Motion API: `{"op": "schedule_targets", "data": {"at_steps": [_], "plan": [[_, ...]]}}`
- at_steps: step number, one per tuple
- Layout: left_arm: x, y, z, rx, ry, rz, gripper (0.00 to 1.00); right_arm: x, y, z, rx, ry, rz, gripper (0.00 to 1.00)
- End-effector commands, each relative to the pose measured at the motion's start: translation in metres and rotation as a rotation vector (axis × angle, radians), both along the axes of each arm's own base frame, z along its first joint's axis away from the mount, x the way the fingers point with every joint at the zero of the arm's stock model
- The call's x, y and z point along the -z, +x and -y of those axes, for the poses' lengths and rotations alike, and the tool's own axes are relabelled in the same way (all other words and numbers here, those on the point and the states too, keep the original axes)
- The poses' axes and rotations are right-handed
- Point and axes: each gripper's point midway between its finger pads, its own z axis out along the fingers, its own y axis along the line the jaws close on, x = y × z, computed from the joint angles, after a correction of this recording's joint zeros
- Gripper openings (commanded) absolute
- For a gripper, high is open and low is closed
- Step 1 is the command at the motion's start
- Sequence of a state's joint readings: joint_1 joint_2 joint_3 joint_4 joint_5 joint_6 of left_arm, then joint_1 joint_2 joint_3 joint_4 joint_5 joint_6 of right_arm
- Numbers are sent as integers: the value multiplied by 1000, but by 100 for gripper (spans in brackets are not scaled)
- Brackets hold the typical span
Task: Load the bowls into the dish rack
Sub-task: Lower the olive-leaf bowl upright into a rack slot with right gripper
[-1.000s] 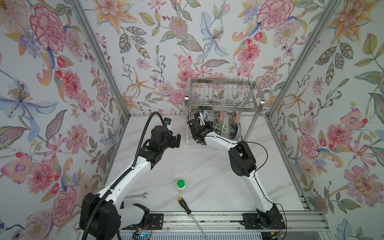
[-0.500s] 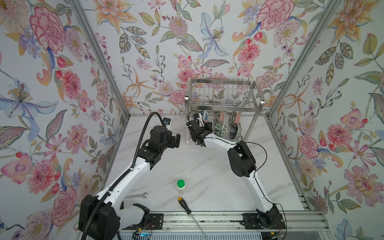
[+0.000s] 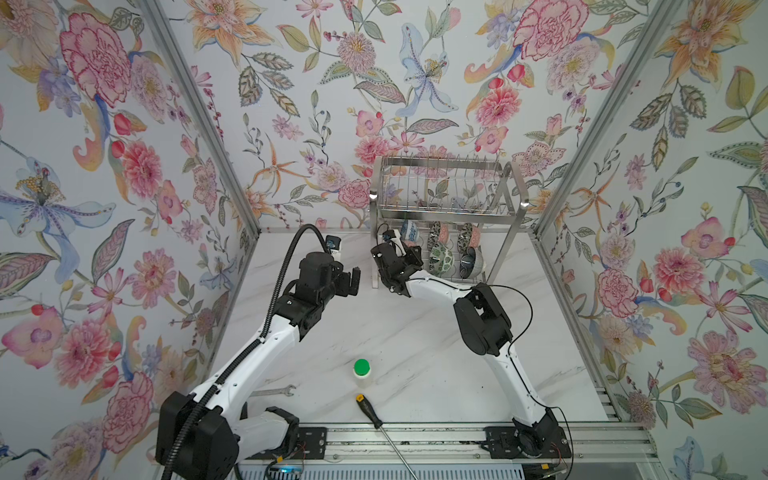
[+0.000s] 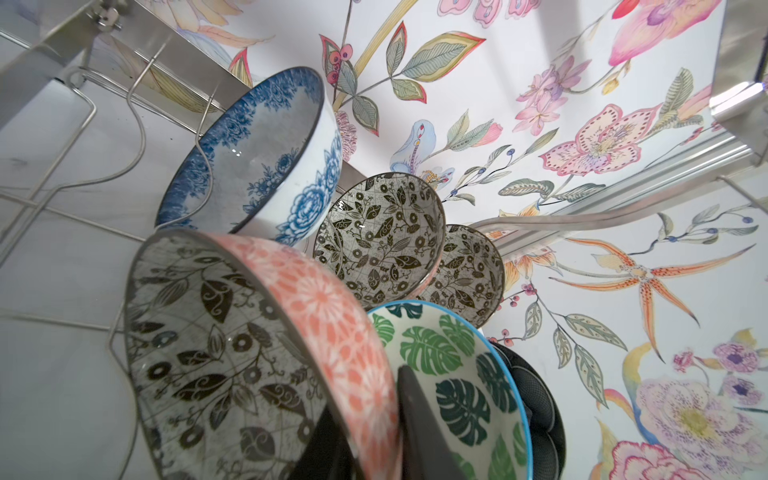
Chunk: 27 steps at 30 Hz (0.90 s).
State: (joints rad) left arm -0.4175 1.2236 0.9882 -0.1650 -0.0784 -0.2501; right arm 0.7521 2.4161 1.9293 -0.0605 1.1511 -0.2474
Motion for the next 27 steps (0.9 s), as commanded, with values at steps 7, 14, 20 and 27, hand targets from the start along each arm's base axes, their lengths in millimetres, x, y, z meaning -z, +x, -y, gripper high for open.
{"op": "schedule_targets", "data": {"at_steps": [7, 14, 20, 27], "plan": [[3, -4, -4, 4, -6, -14, 99, 0, -4, -9, -45, 7, -20, 28], [3, -3, -2, 9, -10, -13, 99, -9, -5, -7, -44, 15, -9, 36], [4, -2, 0, 14, -15, -16, 99, -21, -8, -13, -103, 87, -10, 42], [5, 0, 2, 21, -20, -20, 99, -34, -15, -21, -179, 187, -23, 61]]}}
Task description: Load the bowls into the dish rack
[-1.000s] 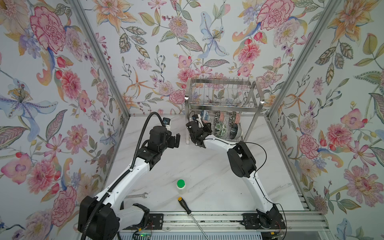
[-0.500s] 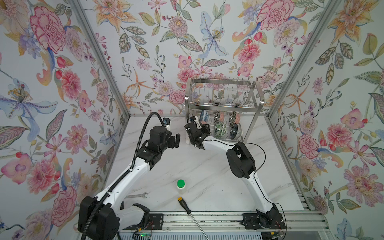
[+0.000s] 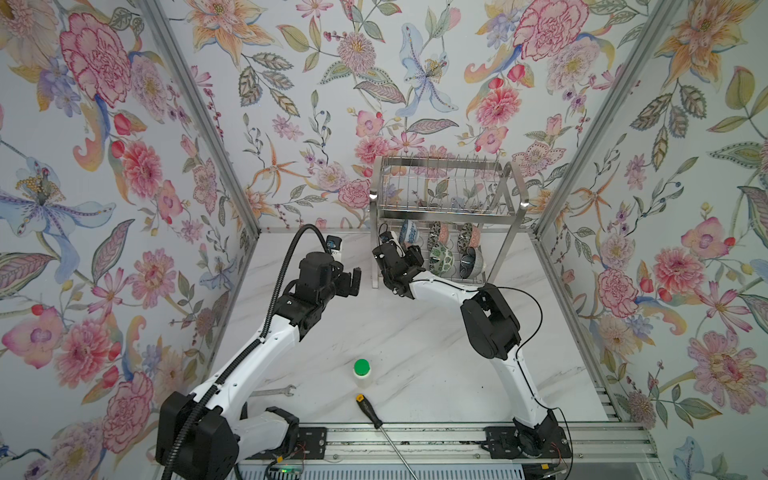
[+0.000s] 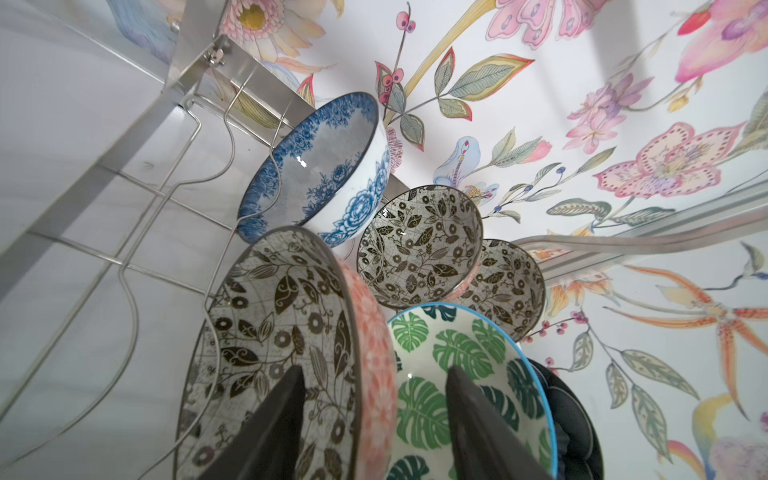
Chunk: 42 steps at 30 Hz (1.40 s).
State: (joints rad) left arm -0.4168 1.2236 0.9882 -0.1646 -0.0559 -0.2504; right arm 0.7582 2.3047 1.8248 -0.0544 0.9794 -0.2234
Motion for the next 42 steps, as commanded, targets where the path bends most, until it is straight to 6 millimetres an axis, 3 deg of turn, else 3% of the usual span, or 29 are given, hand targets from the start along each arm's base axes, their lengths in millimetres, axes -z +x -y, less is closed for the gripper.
{"op": "schedule_targets", "data": {"at_steps": [1, 4, 11, 19, 26, 28, 31, 35, 37, 42], "plan": [[4, 0, 0, 6, -12, -15, 99, -26, -6, -6, -44, 97, 21, 64], [4, -1, -1, 5, -13, -15, 99, -29, -10, -9, -72, 131, 13, 69], [5, -2, -1, 4, -14, -15, 99, -33, -24, -16, -185, 229, -5, 98], [3, -3, -2, 3, -16, 2, 99, -58, -45, -14, -301, 325, 56, 99], [-10, -7, -13, -35, -15, 87, 99, -89, -89, 2, -458, 382, 101, 99], [-15, -11, -18, -45, -17, 135, 99, -96, -107, 18, -497, 427, 107, 99], [-19, -15, -34, -112, -12, 225, 99, -111, -132, 62, -493, 529, 153, 99], [-13, -23, -68, -272, 39, 375, 99, -119, -156, 162, -323, 649, 279, 99], [-7, -30, -84, -344, 58, 478, 99, -111, -166, 204, -189, 589, 325, 99], [25, -37, -118, -523, 194, 501, 99, -65, -175, 256, -16, 525, 311, 99]]}}
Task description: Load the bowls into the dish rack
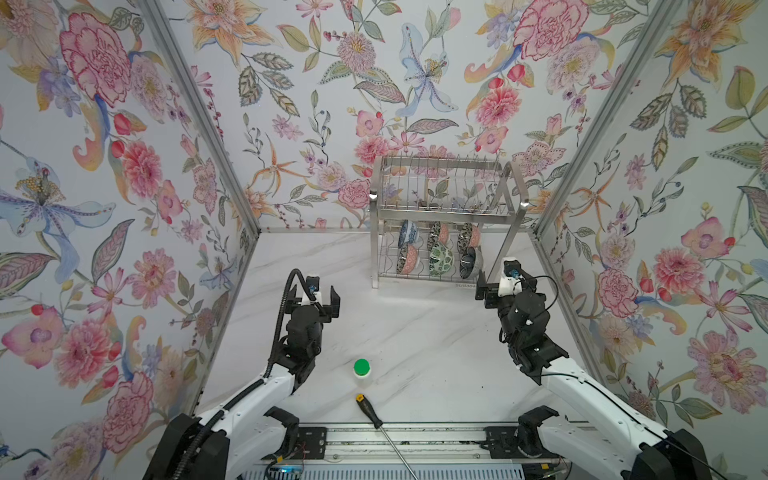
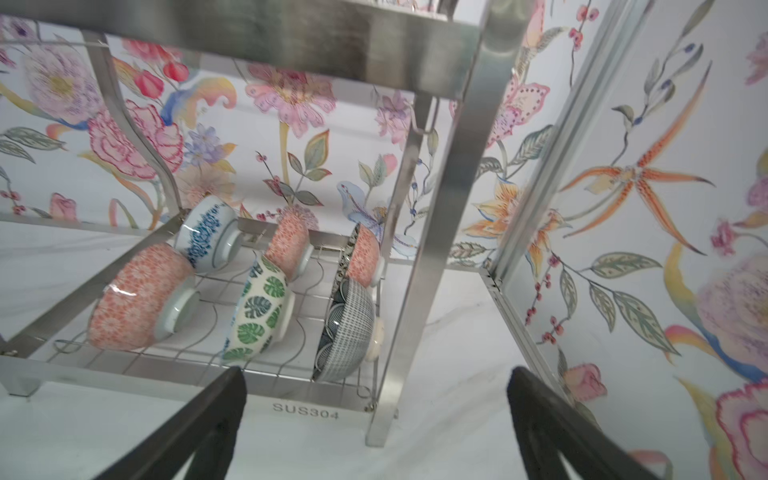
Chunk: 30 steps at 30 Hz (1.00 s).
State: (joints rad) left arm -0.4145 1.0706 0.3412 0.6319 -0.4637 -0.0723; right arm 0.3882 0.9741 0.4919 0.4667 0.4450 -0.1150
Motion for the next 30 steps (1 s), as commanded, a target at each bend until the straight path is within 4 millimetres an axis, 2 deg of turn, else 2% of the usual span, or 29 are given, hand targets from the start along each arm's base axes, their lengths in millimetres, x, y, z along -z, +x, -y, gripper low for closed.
{"op": "schedule_targets", "data": {"at_steps": [1, 4, 8, 12, 14, 15, 16, 18, 19, 20, 22, 23, 25, 27, 30], "plan": [[-33, -2, -33, -189, 41, 175, 99, 44, -3, 28, 106, 27, -58, 99], [-22, -3, -36, -185, 69, 196, 99, 72, -2, 47, 154, 104, -59, 99], [-11, -3, -53, -237, 83, 204, 99, 103, 6, 70, 217, 73, -91, 99], [-6, 4, -60, -226, 113, 194, 99, 113, 15, 84, 216, 104, -80, 99], [9, 5, -70, -241, 94, 175, 99, 116, 22, 90, 205, 131, -74, 99], [16, 6, -72, -229, 71, 171, 99, 124, 25, 95, 207, 156, -95, 99], [25, 1, -74, -213, 64, 175, 99, 124, 27, 99, 210, 169, -73, 99], [22, -6, -81, -229, 46, 240, 99, 131, 28, 89, 168, 145, -106, 99], [30, -6, -80, -208, 31, 214, 99, 133, 30, 88, 153, 152, -109, 99], [37, -4, -81, -204, 19, 186, 99, 140, 34, 86, 134, 155, -128, 99], [43, 9, -82, -201, 33, 166, 99, 141, 34, 79, 112, 123, -104, 99], [54, 15, -81, -197, 38, 106, 99, 144, 35, 80, 110, 140, -145, 99], [52, 26, -88, -176, -20, 99, 99, 138, 35, 81, 112, 130, -93, 99], [46, 23, -88, -166, -19, 135, 99, 143, 36, 79, 112, 124, -135, 100], [47, 23, -89, -169, -20, 134, 99, 140, 35, 78, 126, 101, -110, 99]]}}
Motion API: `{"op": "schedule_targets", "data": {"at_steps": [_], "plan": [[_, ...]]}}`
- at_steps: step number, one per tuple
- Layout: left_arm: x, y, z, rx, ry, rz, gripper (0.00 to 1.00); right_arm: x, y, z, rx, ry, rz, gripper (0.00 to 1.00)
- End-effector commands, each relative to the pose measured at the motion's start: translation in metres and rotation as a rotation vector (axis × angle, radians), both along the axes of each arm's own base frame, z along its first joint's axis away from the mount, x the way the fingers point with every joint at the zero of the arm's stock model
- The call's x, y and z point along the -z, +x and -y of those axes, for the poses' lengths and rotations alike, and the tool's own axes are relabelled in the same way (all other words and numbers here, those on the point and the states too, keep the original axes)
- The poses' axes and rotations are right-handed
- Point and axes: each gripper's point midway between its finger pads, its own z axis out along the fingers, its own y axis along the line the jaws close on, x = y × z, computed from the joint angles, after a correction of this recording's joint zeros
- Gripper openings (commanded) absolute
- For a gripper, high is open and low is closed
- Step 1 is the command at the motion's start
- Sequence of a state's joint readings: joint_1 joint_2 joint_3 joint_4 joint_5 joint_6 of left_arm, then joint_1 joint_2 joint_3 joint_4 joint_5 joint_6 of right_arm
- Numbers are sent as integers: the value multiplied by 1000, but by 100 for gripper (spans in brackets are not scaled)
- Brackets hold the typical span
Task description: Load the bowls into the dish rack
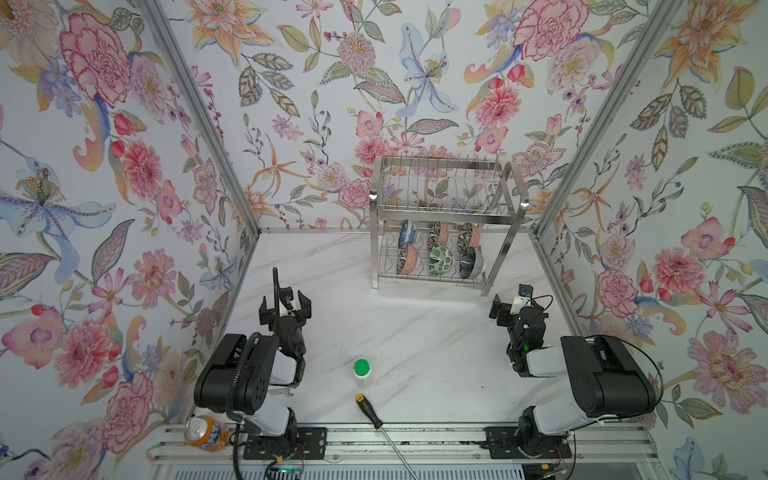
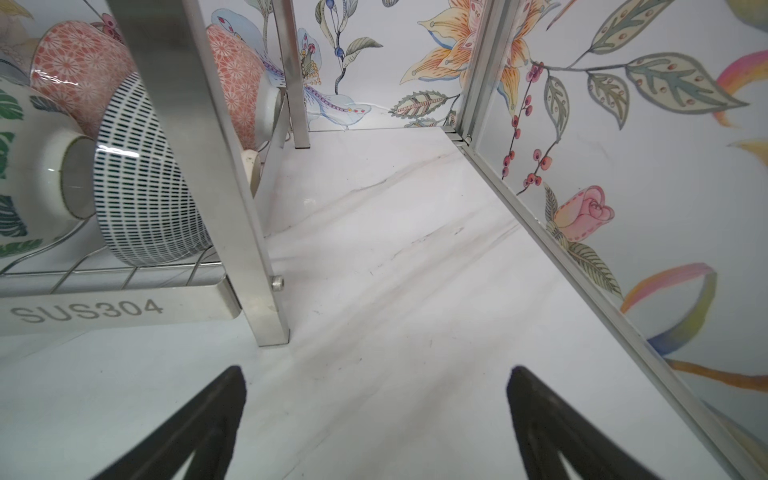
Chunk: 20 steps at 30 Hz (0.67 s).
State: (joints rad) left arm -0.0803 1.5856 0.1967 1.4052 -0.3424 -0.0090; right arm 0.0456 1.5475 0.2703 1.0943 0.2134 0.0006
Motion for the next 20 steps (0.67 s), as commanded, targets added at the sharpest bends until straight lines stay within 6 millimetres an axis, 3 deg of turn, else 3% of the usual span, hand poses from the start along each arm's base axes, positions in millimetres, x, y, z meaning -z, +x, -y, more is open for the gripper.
{"op": "schedule_targets", "data": {"at_steps": [1, 20], "plan": [[-8, 2, 6, 40, -35, 41, 99, -12, 5, -4, -8, -16, 43, 99], [-9, 3, 8, 50, -29, 43, 99, -11, 6, -5, -21, -14, 40, 99]]}}
